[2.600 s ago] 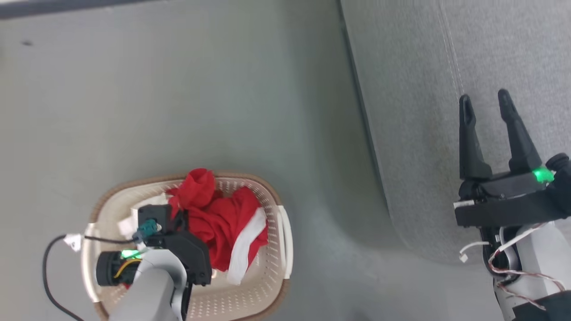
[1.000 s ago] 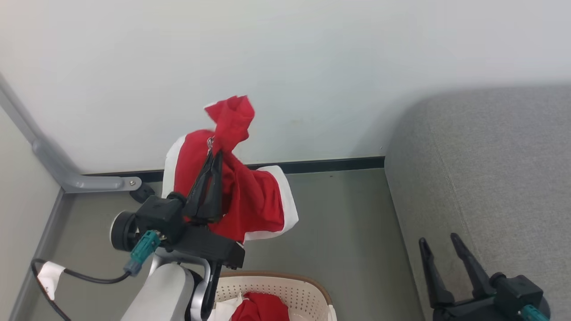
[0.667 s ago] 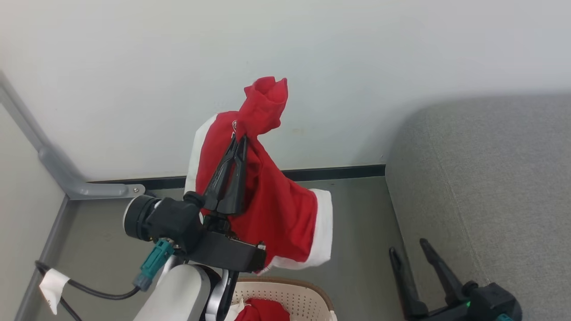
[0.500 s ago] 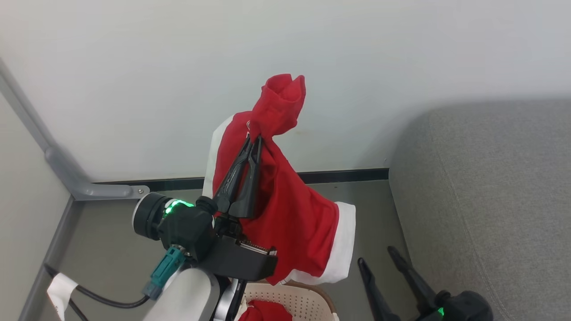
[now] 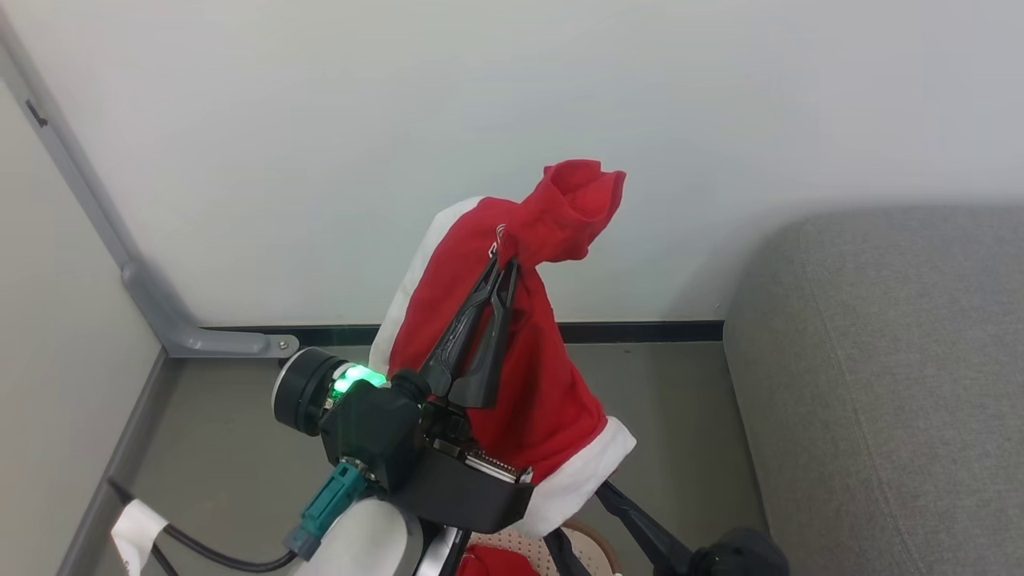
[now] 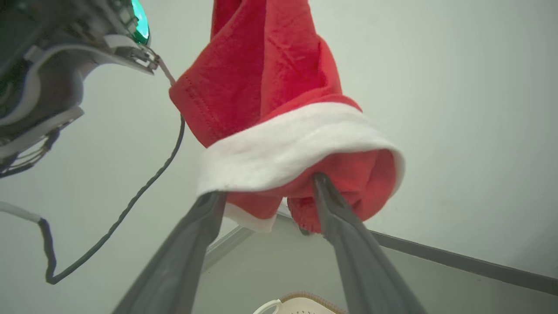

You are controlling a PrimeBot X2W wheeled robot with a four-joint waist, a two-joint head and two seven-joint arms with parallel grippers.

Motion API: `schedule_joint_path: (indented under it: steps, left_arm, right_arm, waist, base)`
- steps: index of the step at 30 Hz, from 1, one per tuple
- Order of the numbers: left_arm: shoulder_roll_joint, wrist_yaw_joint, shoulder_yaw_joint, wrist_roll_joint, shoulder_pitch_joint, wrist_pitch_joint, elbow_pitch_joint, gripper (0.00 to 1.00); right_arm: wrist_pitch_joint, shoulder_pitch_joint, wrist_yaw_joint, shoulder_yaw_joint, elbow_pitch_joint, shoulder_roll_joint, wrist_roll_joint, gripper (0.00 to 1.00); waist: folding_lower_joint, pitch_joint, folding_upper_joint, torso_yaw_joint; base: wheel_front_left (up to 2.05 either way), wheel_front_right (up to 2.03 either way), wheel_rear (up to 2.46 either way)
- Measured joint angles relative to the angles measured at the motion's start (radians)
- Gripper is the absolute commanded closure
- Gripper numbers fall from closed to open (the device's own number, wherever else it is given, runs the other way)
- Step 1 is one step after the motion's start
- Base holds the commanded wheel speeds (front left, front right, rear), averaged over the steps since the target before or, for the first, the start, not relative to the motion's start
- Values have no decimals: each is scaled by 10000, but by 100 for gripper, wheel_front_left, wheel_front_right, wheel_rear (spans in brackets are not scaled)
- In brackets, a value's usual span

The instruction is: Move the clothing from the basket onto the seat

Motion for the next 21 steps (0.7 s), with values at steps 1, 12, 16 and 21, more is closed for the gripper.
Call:
schedule_joint_path:
  steps: [1,12,16,21]
  left_arm:
    - [-2,0,-50,4,6,19,-54,100]
    - [10,0,-303,84,288,309,-550,100]
    - [10,0,-414,86,413,408,-803,100]
    - [13,2,-445,88,420,523,-917,100]
  right_arm:
    - [0,-100,0,71,0,0,17,0]
    - [-4,-1040,2,403,111,52,506,0]
    - [-10,-1429,2,395,309,73,665,100]
    - [-12,-1528,2,401,525,75,846,100]
  waist:
    - [1,-12,0,35]
    - [1,-124,0,341]
    - [1,-130,0,377]
    - [1,-121,0,422]
  base:
    - [0,0,0]
    - [0,0,0]
    - [0,0,0]
    - [0,0,0]
